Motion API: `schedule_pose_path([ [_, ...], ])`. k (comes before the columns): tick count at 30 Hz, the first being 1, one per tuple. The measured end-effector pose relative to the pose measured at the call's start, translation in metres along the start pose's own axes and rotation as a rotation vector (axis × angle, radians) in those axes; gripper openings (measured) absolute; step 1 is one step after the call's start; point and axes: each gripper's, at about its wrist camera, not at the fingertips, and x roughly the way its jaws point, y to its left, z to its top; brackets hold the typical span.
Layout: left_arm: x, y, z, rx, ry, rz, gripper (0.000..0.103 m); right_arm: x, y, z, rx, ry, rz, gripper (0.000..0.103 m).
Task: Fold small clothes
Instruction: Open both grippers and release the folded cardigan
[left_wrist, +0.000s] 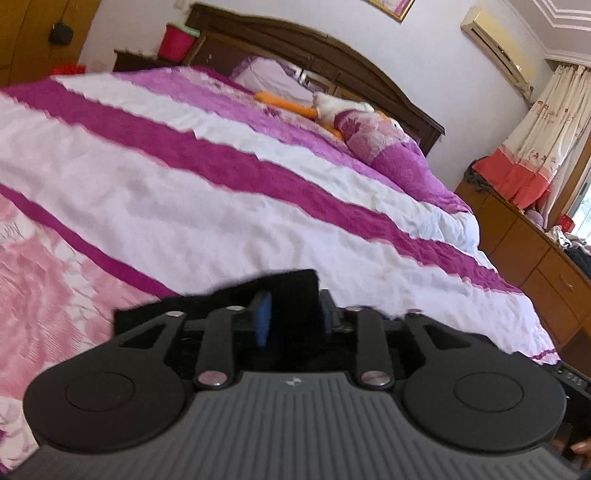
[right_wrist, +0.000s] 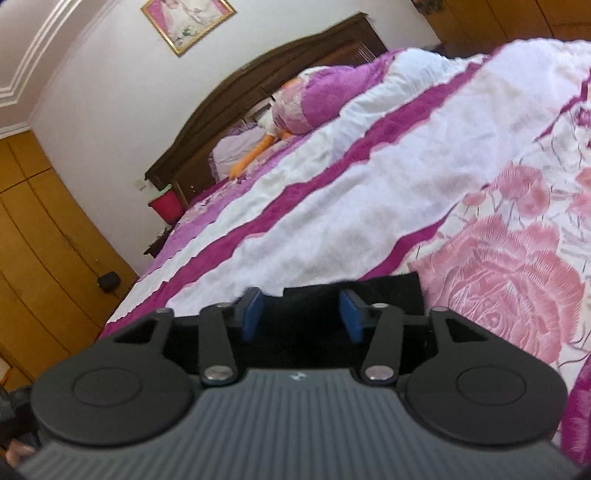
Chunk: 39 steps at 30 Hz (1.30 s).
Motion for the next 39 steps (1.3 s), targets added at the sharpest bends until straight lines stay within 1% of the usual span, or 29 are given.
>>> schedule_pose_path([
  [1, -0.004, 0.0, 0.001, 0.007, -0.013, 0.007, 0.04, -0.003, 0.001, 0.0, -0.009, -0.006, -0.001, 0.052],
  [3, -0.01, -0.001, 0.002, 0.021, -0.021, 0.005, 0.04, -0.009, 0.001, 0.001, -0.016, -0.02, -0.001, 0.052],
  [5, -0.013, -0.002, 0.001, 0.041, -0.009, 0.0, 0.04, -0.014, 0.002, 0.002, -0.018, -0.029, 0.002, 0.052],
  [7, -0.012, -0.001, -0.002, 0.057, 0.008, -0.01, 0.04, -0.017, 0.005, 0.002, -0.056, -0.02, 0.022, 0.052],
  [10, -0.003, 0.002, -0.011, 0.055, 0.044, 0.021, 0.04, -0.012, 0.011, 0.002, -0.114, 0.013, 0.03, 0.052],
  [13, 0.013, 0.011, -0.025, 0.053, 0.087, 0.067, 0.04, 0.001, 0.009, -0.003, -0.15, 0.05, -0.015, 0.051],
  [14, 0.02, 0.014, -0.03, 0.064, 0.096, 0.084, 0.04, 0.008, 0.006, -0.007, -0.163, 0.072, -0.045, 0.048],
  [16, 0.029, 0.017, -0.037, 0.083, 0.1, 0.101, 0.04, 0.018, -0.001, -0.016, -0.184, 0.092, -0.083, 0.048],
  [18, 0.034, 0.014, -0.041, 0.12, 0.093, 0.117, 0.04, 0.024, -0.008, -0.023, -0.18, 0.083, -0.076, 0.048],
  [21, 0.038, 0.011, -0.045, 0.151, 0.086, 0.13, 0.04, 0.025, -0.011, -0.023, -0.162, 0.076, -0.068, 0.048],
  [26, 0.038, 0.012, -0.044, 0.144, 0.091, 0.127, 0.04, 0.024, -0.016, -0.023, -0.126, 0.071, -0.045, 0.048],
  [29, 0.031, 0.004, -0.038, 0.16, 0.106, 0.147, 0.04, 0.021, -0.015, -0.019, -0.111, 0.078, -0.042, 0.048],
  [31, 0.021, -0.001, -0.034, 0.169, 0.112, 0.151, 0.041, 0.012, -0.012, -0.015, -0.097, 0.082, -0.044, 0.048],
  [33, 0.008, -0.004, -0.031, 0.175, 0.116, 0.153, 0.041, -0.002, -0.009, -0.012, -0.073, 0.09, -0.044, 0.048],
  [35, -0.007, -0.006, -0.028, 0.168, 0.126, 0.157, 0.041, -0.018, -0.008, -0.011, -0.061, 0.094, -0.033, 0.051],
  [39, -0.037, -0.013, -0.028, 0.179, 0.135, 0.164, 0.042, -0.056, -0.008, -0.009, -0.065, 0.068, -0.029, 0.052],
])
